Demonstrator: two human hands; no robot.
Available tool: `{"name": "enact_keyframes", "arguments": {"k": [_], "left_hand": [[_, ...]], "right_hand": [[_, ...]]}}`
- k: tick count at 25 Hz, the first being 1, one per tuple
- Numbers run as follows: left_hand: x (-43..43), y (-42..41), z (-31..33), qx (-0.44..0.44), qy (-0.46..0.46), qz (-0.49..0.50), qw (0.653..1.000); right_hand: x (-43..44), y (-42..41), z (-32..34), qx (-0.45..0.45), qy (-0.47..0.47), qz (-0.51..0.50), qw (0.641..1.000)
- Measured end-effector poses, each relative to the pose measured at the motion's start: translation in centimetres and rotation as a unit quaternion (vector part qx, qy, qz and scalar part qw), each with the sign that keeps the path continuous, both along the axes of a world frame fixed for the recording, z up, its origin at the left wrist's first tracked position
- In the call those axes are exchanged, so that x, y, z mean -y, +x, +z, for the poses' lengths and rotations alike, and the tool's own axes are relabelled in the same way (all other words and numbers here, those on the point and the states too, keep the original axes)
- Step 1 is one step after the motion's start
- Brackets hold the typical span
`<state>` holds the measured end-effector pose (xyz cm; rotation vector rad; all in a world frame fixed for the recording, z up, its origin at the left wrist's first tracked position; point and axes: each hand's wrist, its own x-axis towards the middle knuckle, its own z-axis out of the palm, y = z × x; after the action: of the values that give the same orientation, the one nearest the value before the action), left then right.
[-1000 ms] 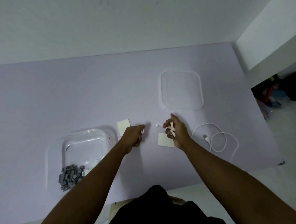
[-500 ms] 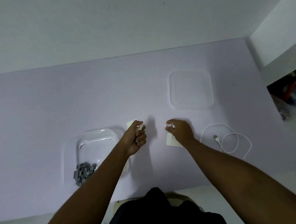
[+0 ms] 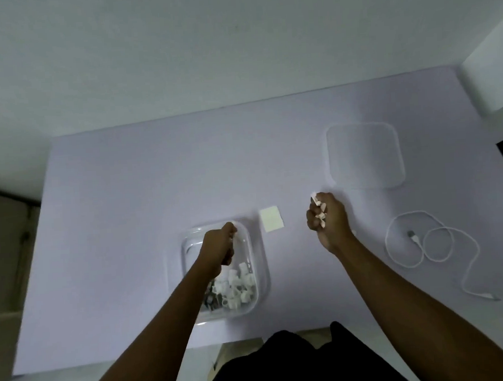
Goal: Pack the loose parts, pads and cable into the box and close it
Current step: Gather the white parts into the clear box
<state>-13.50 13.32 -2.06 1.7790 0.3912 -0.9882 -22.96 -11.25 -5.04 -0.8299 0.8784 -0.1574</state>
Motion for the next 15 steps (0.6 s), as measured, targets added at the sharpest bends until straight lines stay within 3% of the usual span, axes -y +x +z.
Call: {"name": "enact_keyframes", "arguments": {"k": [1, 2, 4, 8, 10, 15], "left_hand": [[-2.2, 0.6, -0.2, 0.086, 0.107, -0.1, 0.985], [-4.3, 1.0, -0.8, 0.159, 0.202, -0.205, 0.944], [-7.5, 1.7, -2.2, 0.223, 0.302, -0.338, 0.863], [-9.9, 2.4, -5.2, 0.293, 0.331, -0.431, 0.786], [-10.5, 2.5, -6.5, 0.317, 0.334, -0.449, 0.766], [-11.4, 2.7, -7.4, 0.36, 0.367, -0.527, 0.677]], "right_hand": [[-1.7, 0.5, 0.9, 0.031, 0.03, 0.007, 0.999], [-3.4, 1.0, 1.6, 0.059, 0.052, 0.013, 0.997], [-6.5, 2.3, 2.9, 0.106, 0.08, 0.029, 0.991], [-11.5, 4.4, 4.1, 0.108, 0.123, 0.038, 0.986], [-14.1, 4.8, 4.0, 0.071, 0.137, 0.04, 0.987], [-19.7, 5.5, 2.3, -0.037, 0.162, 0.041, 0.985]]}}
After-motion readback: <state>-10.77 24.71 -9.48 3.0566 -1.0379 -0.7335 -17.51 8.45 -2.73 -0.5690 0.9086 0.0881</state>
